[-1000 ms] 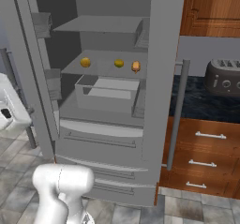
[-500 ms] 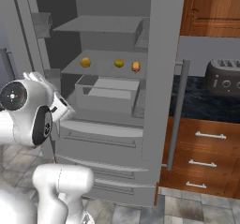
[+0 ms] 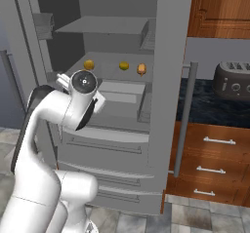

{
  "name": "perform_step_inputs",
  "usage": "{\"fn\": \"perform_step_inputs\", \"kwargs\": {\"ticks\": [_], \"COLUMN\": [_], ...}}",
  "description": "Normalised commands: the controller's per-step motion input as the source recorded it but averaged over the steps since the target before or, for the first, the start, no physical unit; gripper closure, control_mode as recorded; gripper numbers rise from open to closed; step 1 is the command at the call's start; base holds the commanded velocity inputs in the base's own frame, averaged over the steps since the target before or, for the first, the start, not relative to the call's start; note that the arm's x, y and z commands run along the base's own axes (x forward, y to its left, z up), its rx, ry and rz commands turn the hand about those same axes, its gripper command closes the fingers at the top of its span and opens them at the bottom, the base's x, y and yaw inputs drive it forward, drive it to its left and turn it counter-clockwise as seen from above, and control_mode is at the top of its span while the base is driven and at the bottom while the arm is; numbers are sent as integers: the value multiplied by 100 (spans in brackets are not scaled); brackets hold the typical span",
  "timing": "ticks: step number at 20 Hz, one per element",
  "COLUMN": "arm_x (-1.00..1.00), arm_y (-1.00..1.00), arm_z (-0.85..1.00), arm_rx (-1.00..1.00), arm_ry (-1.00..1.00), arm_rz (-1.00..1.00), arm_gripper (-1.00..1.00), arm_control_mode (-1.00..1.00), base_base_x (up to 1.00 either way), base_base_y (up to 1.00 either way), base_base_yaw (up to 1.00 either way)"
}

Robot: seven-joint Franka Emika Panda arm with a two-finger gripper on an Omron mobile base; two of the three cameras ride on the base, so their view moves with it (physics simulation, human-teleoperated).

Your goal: Open the fridge, remove the orange, squash, and chicken drumstick, and place them on any counter.

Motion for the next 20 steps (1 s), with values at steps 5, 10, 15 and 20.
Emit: {"fn": "perform_step_inputs", "kwargs": {"ticks": [5, 10, 15, 20], "arm_x": [36, 21, 80, 70], "arm_y": [2, 14, 14, 21], "arm_z": [-1, -10, -25, -17], "arm_rx": [-1, -1, 0, 0], "arm_ry": [18, 16, 1, 0], "arm_rz": [28, 18, 17, 14], "arm_gripper": [-100, -100, -100, -100], "arm_control_mode": [-100, -100, -100, -100], "base_base_x": [0, 0, 0, 0], "base_base_y": [0, 0, 0, 0], "base_base_yaw": [0, 0, 0, 0]}}
